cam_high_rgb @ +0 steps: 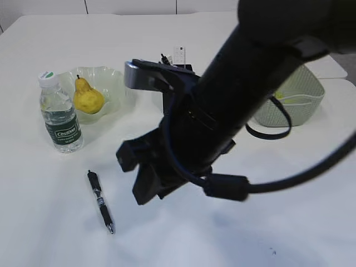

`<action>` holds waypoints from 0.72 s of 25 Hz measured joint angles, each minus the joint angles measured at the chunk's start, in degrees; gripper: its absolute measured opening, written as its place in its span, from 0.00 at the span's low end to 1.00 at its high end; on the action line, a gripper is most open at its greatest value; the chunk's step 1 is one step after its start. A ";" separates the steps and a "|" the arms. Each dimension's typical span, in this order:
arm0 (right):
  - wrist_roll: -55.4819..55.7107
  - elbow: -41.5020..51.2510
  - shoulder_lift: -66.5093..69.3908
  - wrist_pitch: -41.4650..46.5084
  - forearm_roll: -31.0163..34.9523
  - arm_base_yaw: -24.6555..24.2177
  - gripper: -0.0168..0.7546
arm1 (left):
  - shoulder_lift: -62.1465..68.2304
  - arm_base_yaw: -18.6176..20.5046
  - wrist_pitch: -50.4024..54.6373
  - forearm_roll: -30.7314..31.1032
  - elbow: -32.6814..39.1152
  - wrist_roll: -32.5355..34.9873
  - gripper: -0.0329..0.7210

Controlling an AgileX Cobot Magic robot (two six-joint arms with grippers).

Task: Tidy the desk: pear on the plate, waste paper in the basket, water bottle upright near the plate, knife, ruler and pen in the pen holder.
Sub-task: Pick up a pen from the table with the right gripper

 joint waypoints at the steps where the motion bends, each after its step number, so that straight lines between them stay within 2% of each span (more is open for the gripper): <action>1: -0.03 -1.79 1.88 0.00 0.00 0.00 0.38 | 0.00 0.00 0.11 0.14 0.00 -0.10 0.56; 6: -0.03 -12.36 11.20 2.13 0.00 0.00 0.49 | 0.00 0.00 0.55 0.71 0.00 -0.10 0.56; 11: 0.16 -19.12 18.24 3.02 3.62 0.04 0.51 | 0.00 0.00 1.16 2.61 0.00 -0.10 0.56; 18: 0.11 -21.27 23.41 0.72 4.74 0.24 0.51 | 0.00 0.00 1.26 3.17 0.00 -0.10 0.56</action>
